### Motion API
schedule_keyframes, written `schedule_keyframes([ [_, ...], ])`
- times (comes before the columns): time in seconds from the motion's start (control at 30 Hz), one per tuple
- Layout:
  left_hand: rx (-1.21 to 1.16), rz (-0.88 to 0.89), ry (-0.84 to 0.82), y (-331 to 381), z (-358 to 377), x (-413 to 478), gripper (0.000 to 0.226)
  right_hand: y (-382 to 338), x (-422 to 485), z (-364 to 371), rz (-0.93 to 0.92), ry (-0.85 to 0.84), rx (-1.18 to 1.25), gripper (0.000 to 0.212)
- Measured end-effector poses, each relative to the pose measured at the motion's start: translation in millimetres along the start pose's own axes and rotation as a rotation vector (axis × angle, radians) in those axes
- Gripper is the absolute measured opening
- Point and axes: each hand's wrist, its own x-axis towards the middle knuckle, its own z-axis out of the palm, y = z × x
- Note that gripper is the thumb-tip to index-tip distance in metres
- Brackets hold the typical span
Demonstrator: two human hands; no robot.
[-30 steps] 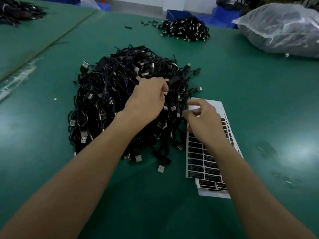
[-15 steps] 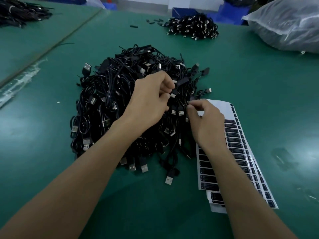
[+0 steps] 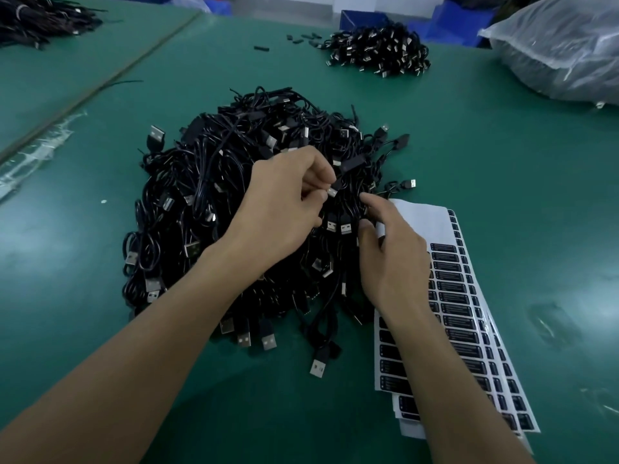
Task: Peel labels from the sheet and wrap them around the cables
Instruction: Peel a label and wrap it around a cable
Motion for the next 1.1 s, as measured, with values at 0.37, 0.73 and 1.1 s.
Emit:
schedule_keyframes([
  [0.37, -0.183, -0.061, -0.005, 8, -10, 1, 0.017, -12, 4, -9, 0.123, -0.042, 0.052, 0.031],
  [0.73, -0.372, -0.116, -0.06, 6, -13, 6, 0.021, -3, 0, -12, 0.197, 0.088, 0.13, 0.019],
  [1.1, -0.378, -0.069, -0.026, 7, -18, -7, 0.024, -56, -39, -23, -0.202, -0.262, -0.33, 0.033],
])
